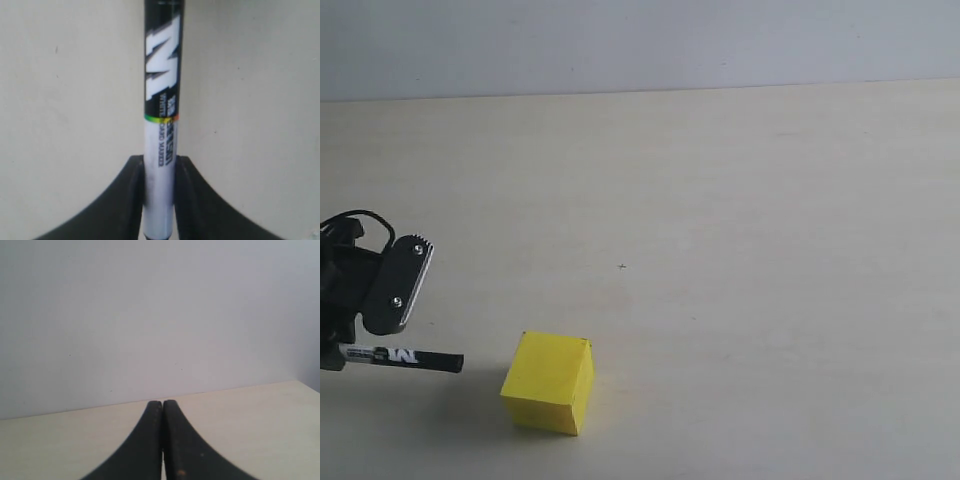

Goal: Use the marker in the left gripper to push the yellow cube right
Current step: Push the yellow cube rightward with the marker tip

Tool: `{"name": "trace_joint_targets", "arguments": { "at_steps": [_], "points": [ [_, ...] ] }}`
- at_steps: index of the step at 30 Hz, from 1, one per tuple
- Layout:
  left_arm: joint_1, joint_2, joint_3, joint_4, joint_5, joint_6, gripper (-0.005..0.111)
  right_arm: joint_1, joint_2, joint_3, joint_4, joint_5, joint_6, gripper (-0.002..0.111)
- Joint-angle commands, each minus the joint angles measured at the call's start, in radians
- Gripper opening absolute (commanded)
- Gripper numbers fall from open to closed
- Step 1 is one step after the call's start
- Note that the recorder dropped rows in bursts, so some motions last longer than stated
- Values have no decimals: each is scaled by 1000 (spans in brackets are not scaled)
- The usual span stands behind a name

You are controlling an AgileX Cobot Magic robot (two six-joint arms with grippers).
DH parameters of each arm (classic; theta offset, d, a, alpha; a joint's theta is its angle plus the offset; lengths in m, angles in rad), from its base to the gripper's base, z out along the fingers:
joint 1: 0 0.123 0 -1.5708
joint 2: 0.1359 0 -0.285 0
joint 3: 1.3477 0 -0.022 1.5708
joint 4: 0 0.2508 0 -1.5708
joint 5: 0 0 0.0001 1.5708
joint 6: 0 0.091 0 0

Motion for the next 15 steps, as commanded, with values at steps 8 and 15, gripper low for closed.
{"name": "trace_joint_targets", "arguments": {
  "at_steps": [8,15],
  "points": [
    [-199,2,-6,-42,-61,-17,0,-6,-5,4,2,-2,-2,0],
    [-119,2,-6,-39,19,-85,0,-6,-5,4,2,-2,-2,0]
  ]
}}
